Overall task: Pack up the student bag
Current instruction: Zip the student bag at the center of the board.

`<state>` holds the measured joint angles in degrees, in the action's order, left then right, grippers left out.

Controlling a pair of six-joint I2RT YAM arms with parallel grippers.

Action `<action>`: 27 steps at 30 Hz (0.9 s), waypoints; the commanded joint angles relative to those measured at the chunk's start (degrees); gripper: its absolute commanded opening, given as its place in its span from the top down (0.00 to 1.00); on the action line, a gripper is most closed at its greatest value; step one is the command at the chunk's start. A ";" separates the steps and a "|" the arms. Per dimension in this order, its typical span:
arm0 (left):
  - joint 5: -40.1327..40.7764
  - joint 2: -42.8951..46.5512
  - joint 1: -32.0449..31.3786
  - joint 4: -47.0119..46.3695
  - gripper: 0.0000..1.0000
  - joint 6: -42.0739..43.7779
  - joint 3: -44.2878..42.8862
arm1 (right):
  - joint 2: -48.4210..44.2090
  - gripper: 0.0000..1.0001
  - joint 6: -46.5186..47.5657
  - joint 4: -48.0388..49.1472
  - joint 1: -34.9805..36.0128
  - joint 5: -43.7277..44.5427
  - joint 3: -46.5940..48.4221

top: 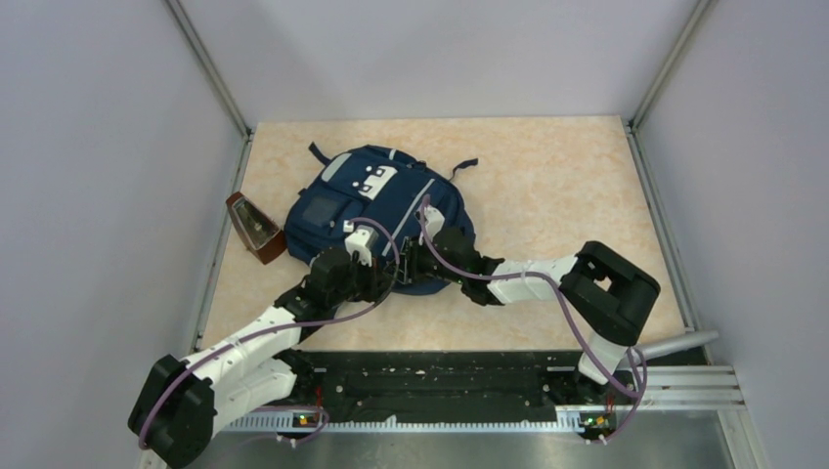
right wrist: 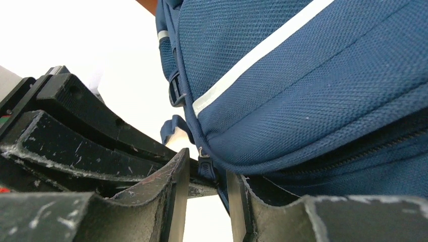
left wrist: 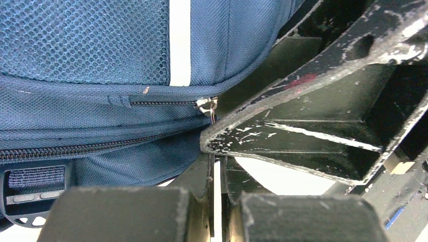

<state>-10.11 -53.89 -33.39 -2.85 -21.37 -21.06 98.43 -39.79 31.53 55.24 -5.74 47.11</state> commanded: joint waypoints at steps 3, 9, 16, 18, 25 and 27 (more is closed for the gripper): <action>-3.87 1.77 -1.30 -6.31 1.00 -0.96 -0.30 | 2.98 0.75 0.76 1.97 1.31 -0.73 4.37; -2.80 2.76 -1.27 -4.49 0.89 -1.86 -1.09 | 1.21 1.00 1.00 1.28 1.32 1.84 3.42; 6.15 6.50 -1.16 4.92 0.42 -5.93 -3.52 | -1.28 1.00 1.12 1.74 1.27 3.83 1.14; 11.44 7.95 -1.17 9.37 0.41 -7.43 -4.63 | -1.55 1.00 1.04 1.91 1.27 3.89 0.76; 16.55 11.61 0.20 13.48 0.36 -12.50 -5.65 | -2.10 1.00 0.64 2.48 1.27 3.38 -0.16; 17.53 11.37 1.17 14.54 0.35 -14.28 -6.64 | -2.22 1.00 0.59 2.46 1.27 3.36 -0.40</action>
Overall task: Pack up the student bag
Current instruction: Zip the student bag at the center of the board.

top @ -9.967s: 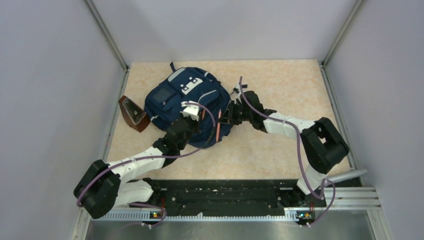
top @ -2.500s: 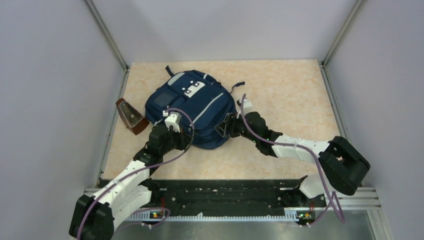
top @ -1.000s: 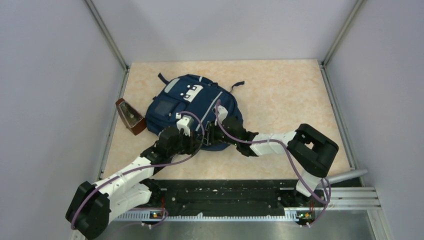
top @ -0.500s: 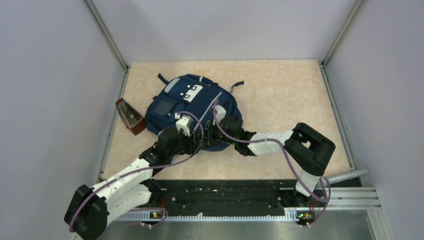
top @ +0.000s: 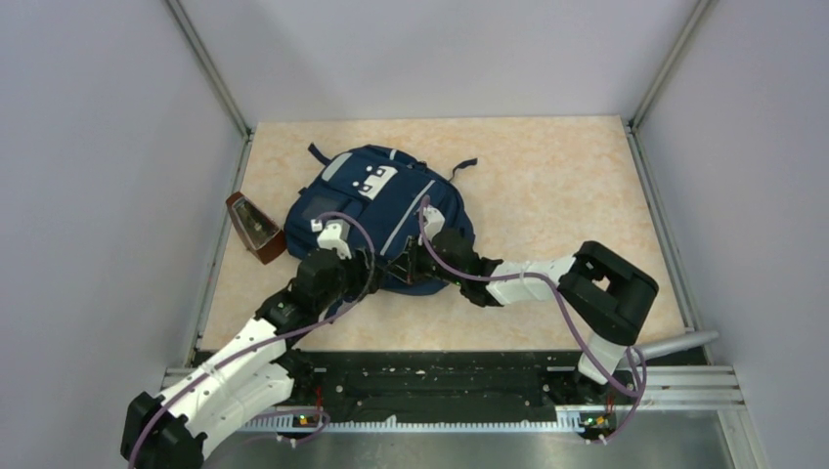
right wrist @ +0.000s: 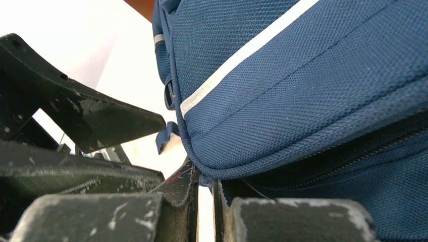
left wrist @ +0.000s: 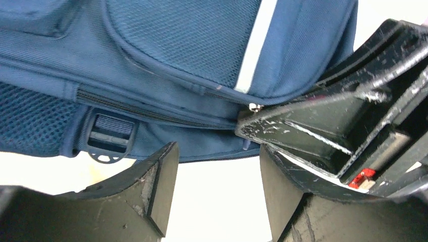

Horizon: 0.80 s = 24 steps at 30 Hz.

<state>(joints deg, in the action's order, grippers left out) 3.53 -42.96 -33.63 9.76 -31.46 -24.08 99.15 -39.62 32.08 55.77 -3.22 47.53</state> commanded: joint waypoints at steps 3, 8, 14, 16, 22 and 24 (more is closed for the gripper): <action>3.95 -0.14 3.51 0.46 0.36 -6.66 -4.22 | -2.99 1.00 0.34 1.99 0.80 0.71 -1.03; 7.10 2.37 4.40 -6.41 0.37 -11.88 -1.85 | -3.07 1.00 -0.19 2.71 0.77 0.50 -1.64; 9.00 2.38 4.96 -12.80 0.36 -15.91 0.43 | -3.09 1.00 -0.21 2.90 0.80 0.28 -1.74; 9.12 1.41 5.12 -13.97 0.38 -16.44 0.76 | -3.22 1.00 -0.20 2.94 0.77 0.16 -1.74; 8.68 -1.46 6.06 -16.94 0.41 -18.96 2.40 | -3.35 1.00 -0.35 3.17 0.77 0.06 -2.09; 8.12 -2.53 6.39 -17.54 0.41 -19.60 2.60 | -3.34 1.00 -0.29 3.16 0.78 0.05 -2.01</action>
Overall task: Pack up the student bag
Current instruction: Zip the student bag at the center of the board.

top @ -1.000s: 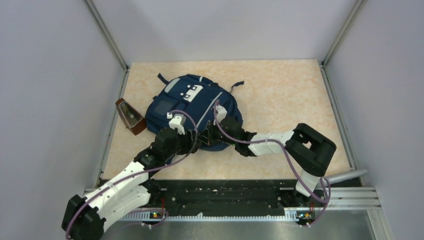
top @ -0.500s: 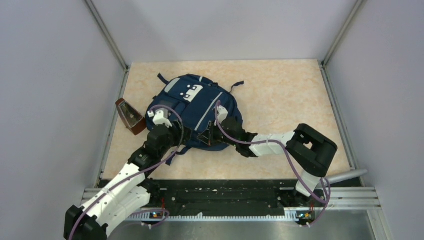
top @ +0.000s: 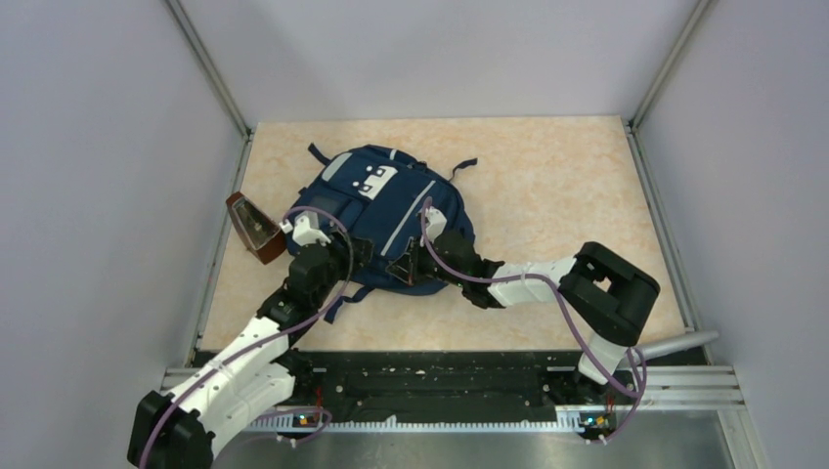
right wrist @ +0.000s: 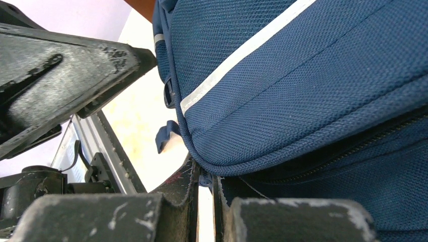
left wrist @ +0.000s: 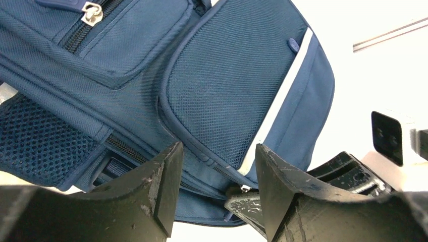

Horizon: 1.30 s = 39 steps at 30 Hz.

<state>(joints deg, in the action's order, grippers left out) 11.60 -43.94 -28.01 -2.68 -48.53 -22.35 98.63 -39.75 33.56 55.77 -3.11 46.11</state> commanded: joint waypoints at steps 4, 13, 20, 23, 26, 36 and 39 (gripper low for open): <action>-0.51 -3.42 0.94 -6.24 0.41 -2.70 0.90 | -2.82 1.00 -0.16 1.71 0.81 -0.19 -0.58; -1.21 -7.13 1.61 -9.47 0.47 -4.24 2.29 | -2.86 1.00 -0.02 1.46 0.79 -0.05 -0.32; -1.88 -9.81 1.68 -12.43 0.49 -5.21 3.09 | -3.48 1.00 0.05 1.38 0.79 0.08 -0.49; -2.15 -10.88 1.70 -14.09 0.56 -5.27 3.19 | -3.62 1.00 0.04 1.37 0.79 0.10 -0.70; -1.68 -11.98 1.91 -14.83 0.76 -5.05 2.74 | -3.70 1.00 0.01 1.29 0.79 0.29 -1.00; -1.82 -12.98 3.62 -13.43 1.00 -3.34 1.06 | -5.11 1.00 0.25 -1.73 0.75 4.04 -1.74; -2.22 -12.28 4.62 -12.86 1.00 -2.54 1.08 | -6.17 1.00 0.42 -1.91 0.75 5.50 -2.51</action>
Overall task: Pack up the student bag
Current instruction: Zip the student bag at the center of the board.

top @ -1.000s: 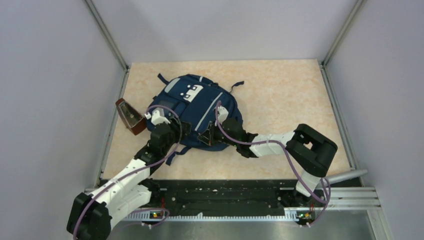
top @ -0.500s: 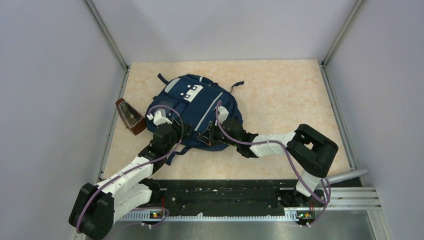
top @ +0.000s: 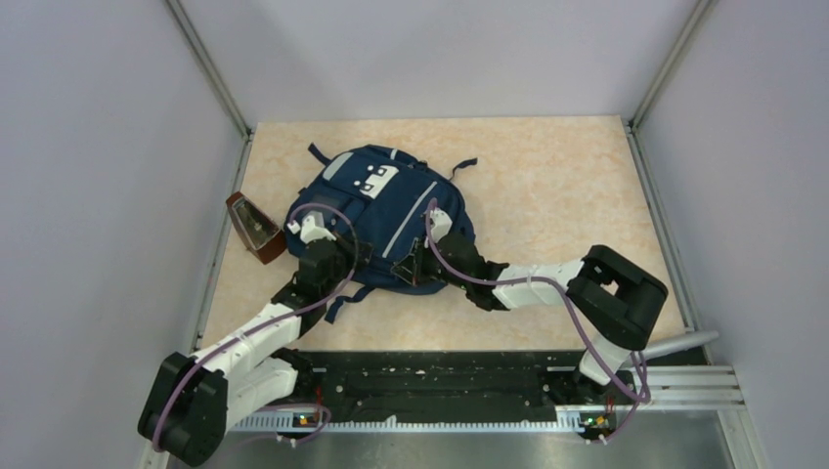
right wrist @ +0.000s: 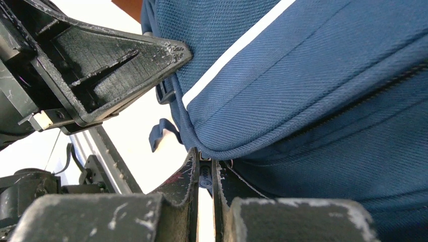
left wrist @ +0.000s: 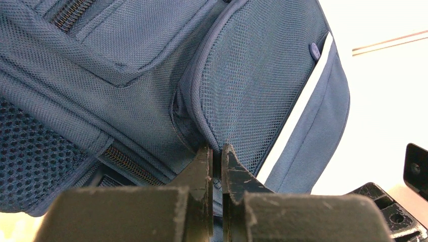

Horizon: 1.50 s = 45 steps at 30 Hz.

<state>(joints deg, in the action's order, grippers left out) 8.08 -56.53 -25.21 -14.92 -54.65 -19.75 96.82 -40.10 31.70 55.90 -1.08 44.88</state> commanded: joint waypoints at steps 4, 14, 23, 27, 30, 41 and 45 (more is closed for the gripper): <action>-0.08 0.81 3.27 -0.06 1.00 4.98 -1.77 | -5.20 1.00 0.87 -0.68 -0.06 4.01 -2.13; -7.40 -0.58 6.77 0.48 1.00 13.49 -4.21 | -6.42 1.00 0.65 0.41 -7.41 0.60 -4.52; -10.09 -2.38 7.44 4.29 1.00 24.62 -8.90 | -6.03 1.00 6.86 -5.23 -15.02 -2.70 -0.82; -7.56 -2.40 7.68 7.34 1.00 27.45 -9.88 | -4.98 1.00 8.64 -6.66 -18.53 -4.43 0.79; -5.13 -2.28 7.78 8.59 1.00 28.86 -10.04 | -3.89 1.00 9.64 -7.94 -20.99 -5.20 2.12; -8.73 -1.93 5.00 14.74 0.27 39.98 -16.97 | -4.16 1.00 10.44 -8.34 -23.91 -12.53 2.29; -3.41 0.00 -1.84 15.47 0.07 46.30 -17.94 | -5.47 1.00 10.06 -8.46 -23.91 -13.51 1.00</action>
<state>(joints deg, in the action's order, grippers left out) -0.12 -59.09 -21.43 0.34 -17.21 -34.87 93.17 -31.94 24.12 33.93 -16.64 46.19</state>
